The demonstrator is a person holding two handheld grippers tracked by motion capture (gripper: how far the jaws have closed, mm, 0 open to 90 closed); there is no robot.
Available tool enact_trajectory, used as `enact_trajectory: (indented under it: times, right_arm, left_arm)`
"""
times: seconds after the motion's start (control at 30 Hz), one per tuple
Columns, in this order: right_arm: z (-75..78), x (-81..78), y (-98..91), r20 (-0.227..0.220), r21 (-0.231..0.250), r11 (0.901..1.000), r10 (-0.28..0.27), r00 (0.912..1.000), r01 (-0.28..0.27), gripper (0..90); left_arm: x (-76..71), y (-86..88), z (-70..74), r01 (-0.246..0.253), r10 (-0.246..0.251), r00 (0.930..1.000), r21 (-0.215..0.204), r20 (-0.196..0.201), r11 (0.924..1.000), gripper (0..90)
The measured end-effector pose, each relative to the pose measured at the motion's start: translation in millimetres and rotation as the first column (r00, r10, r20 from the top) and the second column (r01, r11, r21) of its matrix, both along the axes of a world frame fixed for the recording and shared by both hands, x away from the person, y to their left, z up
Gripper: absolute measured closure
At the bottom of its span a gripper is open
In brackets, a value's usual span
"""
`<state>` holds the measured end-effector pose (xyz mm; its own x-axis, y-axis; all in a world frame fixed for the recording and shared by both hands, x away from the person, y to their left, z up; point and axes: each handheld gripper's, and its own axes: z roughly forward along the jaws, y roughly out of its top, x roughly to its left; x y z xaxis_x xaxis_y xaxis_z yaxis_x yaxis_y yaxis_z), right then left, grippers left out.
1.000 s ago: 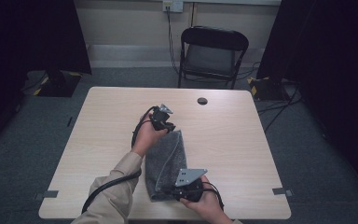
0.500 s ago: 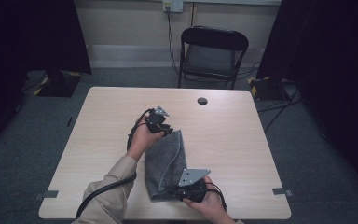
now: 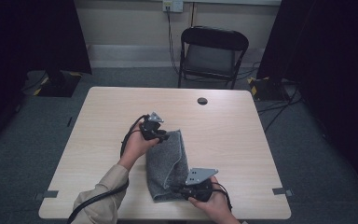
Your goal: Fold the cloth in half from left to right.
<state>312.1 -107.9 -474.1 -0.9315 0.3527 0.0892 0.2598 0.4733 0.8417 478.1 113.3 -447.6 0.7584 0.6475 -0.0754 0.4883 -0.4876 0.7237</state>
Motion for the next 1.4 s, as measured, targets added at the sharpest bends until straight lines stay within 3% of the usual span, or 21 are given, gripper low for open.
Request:
enact_trajectory:
  times: [0.7, 0.9, 1.13, 1.4]
  right_arm:
    - [-2.1, -1.7, -33.2, -0.026, -0.018, 0.998, -0.061, 0.9978, 0.06, 76.1]
    - [-5.1, 0.2, -44.1, -0.026, -0.042, 0.9953, -0.088, 0.9957, 0.087, 69.7]
    - [-2.8, 2.3, -56.6, -0.025, -0.038, 0.9919, -0.122, 0.9922, 0.121, 63.2]
    - [-11.3, 7.6, -53.8, -0.031, -0.056, 0.9895, -0.135, 0.9904, 0.133, 59.6]
  left_arm:
    - [-36.3, 19.4, -7.0, 0.028, -0.028, 0.9996, -0.019, 0.005, 0.9994, 64.4]
    - [-45.8, 26.1, -12.7, 0.011, -0.011, 0.9999, -0.038, 0.0, 0.9992, 56.4]
    - [-55.0, 32.5, -16.4, 0.005, -0.004, 0.9999, -0.024, 0.012, 0.9997, 43.5]
    - [-68.9, 33.7, -22.9, 0.033, -0.032, 0.9995, -0.017, 0.006, 0.9993, 38.8]
